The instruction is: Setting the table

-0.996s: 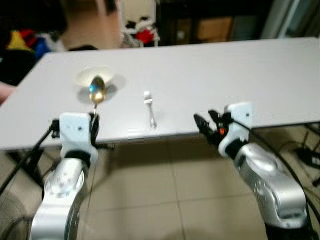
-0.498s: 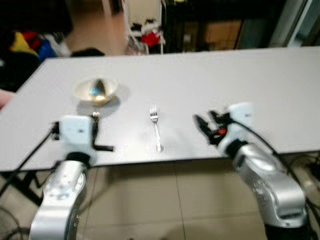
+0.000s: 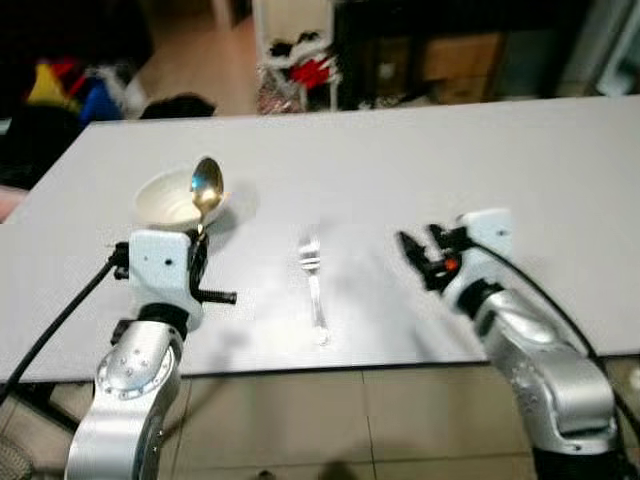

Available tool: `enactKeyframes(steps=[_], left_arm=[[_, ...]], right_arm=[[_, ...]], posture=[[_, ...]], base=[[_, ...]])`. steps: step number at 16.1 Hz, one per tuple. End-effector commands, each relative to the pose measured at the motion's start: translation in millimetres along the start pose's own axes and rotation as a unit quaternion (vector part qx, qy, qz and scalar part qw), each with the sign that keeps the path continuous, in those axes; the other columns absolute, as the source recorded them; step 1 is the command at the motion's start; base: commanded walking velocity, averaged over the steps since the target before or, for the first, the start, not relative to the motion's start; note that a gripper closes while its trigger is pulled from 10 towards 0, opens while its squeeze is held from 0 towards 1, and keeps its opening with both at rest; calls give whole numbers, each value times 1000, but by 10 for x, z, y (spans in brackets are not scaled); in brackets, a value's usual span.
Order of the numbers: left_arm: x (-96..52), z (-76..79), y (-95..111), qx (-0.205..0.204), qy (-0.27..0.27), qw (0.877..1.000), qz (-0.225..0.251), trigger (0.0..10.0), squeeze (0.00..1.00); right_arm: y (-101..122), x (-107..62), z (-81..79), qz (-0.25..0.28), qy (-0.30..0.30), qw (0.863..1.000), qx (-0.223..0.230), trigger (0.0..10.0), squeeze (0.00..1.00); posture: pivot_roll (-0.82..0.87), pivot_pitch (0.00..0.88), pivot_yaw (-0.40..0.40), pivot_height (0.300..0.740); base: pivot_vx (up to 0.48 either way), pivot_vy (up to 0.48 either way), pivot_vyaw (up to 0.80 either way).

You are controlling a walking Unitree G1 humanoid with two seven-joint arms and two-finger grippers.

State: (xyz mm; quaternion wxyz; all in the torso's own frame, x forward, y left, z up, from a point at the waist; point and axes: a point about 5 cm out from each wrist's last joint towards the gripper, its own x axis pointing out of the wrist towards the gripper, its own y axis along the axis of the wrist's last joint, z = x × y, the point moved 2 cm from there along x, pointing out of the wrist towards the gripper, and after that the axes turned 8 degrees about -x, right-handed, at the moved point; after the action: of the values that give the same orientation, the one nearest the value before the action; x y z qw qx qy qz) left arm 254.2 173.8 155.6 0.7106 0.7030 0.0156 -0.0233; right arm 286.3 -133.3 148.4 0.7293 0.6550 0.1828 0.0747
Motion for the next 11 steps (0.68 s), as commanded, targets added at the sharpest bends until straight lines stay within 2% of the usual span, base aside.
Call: enactKeyframes(steps=[1,11], left_arm=[[13,-26,35,7,-2,1000,6,10000,0],[40,-110,8,22,1,1000,-4,10000,0]], right_arm=[[24,-1,10,6,-4,1000,-3,10000,0],[17,-15,10,6,-2,1000,-3,10000,0]], posture=[[-95,0,79,740],[-96,0,88,740]], base=[[0,0,0],[0,366,0]])
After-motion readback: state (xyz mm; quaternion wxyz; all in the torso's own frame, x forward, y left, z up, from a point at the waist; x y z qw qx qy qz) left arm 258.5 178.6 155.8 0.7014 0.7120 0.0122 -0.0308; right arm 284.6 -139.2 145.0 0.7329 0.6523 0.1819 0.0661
